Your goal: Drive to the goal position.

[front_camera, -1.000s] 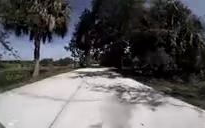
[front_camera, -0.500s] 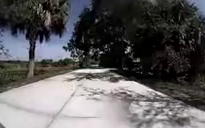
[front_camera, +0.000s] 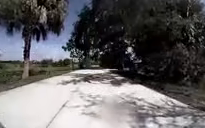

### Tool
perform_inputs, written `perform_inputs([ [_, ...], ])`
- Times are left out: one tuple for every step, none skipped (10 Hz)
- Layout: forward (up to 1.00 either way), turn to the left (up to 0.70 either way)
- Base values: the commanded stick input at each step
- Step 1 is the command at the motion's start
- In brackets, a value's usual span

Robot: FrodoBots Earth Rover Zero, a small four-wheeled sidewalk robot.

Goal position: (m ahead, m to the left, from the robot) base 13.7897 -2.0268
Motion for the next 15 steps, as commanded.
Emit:
perform_inputs([
  [0.85, 0.00],
  [0.85, 0.00],
  [0.85, 0.00],
  [0.85, 0.00],
  [0.85, 0.00],
  [0.85, 0.00],
  [0.85, 0.00],
  [0.85, 0.00],
  [0.85, 0.00],
  [0.85, 0.00],
  [0.85, 0.29],
  [0.85, 0.34],
  [0.85, 0.34],
  [0.85, 0.34],
  [0.85, 0.34],
])
